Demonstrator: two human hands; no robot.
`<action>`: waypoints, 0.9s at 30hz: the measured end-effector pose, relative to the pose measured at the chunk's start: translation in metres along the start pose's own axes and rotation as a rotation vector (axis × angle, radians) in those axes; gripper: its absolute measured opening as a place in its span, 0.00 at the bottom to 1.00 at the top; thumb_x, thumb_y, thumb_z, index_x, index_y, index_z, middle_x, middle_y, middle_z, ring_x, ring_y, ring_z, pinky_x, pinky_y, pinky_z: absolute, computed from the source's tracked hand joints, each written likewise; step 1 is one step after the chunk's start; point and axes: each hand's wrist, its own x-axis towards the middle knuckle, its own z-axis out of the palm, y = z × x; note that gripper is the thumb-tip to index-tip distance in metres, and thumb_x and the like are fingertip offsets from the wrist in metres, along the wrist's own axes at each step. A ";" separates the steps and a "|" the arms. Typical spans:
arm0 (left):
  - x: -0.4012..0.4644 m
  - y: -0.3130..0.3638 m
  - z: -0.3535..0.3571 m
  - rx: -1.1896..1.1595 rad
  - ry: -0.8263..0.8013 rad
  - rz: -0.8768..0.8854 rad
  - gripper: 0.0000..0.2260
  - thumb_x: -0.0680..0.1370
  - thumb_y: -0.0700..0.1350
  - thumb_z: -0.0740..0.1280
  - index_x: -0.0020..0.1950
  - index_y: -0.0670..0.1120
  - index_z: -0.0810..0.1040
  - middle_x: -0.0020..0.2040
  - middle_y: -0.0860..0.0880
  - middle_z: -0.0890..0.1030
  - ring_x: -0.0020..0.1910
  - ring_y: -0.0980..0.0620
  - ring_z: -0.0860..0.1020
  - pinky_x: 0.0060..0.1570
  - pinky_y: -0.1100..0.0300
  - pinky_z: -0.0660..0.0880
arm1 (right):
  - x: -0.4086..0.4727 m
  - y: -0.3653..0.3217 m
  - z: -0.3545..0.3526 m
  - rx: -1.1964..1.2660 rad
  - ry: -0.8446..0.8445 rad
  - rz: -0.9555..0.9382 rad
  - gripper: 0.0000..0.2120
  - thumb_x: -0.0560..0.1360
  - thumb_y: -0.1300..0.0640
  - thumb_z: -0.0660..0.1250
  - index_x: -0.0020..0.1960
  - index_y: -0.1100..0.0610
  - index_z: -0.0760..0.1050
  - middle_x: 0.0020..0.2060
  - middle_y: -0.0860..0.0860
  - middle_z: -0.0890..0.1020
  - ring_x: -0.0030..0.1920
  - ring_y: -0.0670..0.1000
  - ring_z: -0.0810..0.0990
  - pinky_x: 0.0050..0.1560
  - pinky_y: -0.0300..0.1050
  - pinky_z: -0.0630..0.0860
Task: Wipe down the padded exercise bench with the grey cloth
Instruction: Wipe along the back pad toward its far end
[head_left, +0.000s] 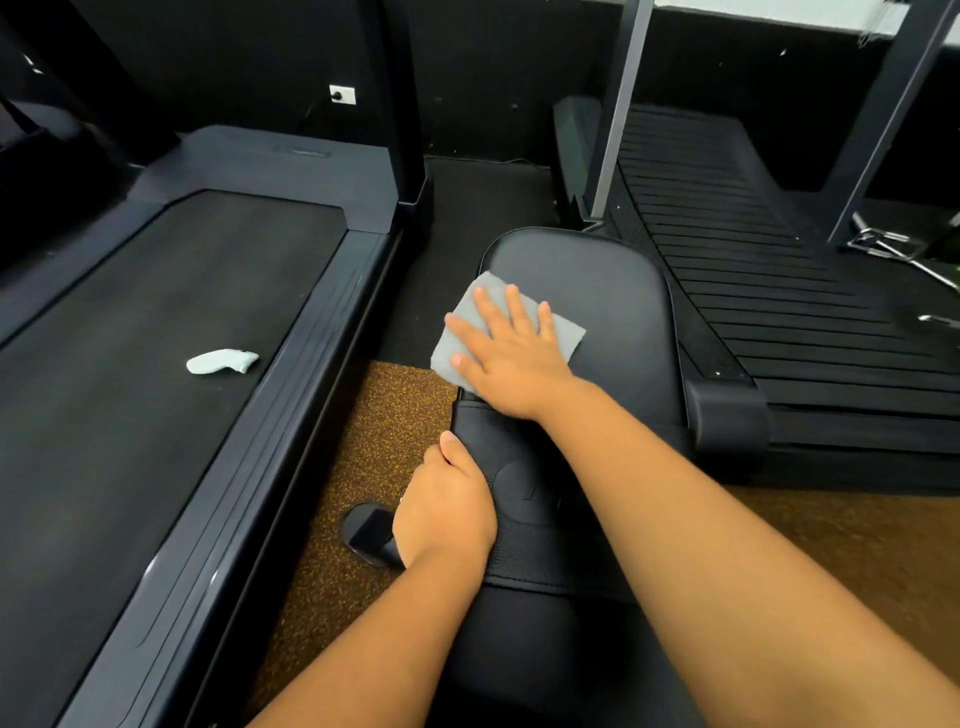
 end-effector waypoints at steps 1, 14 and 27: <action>0.000 0.000 0.000 -0.001 -0.001 -0.002 0.27 0.83 0.56 0.41 0.63 0.45 0.74 0.58 0.43 0.80 0.58 0.41 0.77 0.56 0.49 0.70 | -0.008 -0.001 0.002 0.006 -0.005 -0.036 0.25 0.83 0.40 0.46 0.79 0.40 0.49 0.80 0.48 0.40 0.78 0.57 0.34 0.73 0.65 0.33; -0.003 0.000 -0.001 -0.028 0.027 0.026 0.26 0.84 0.55 0.42 0.61 0.43 0.75 0.57 0.41 0.80 0.56 0.40 0.77 0.51 0.51 0.70 | -0.032 0.073 -0.004 0.072 0.053 0.422 0.27 0.83 0.40 0.44 0.79 0.42 0.43 0.80 0.49 0.40 0.78 0.59 0.37 0.75 0.63 0.36; -0.003 0.000 -0.001 -0.032 0.025 0.019 0.27 0.83 0.55 0.42 0.61 0.43 0.76 0.58 0.42 0.80 0.56 0.40 0.77 0.52 0.51 0.69 | -0.060 0.064 0.001 0.071 0.039 0.263 0.27 0.82 0.39 0.45 0.79 0.40 0.44 0.80 0.48 0.40 0.78 0.57 0.37 0.75 0.60 0.35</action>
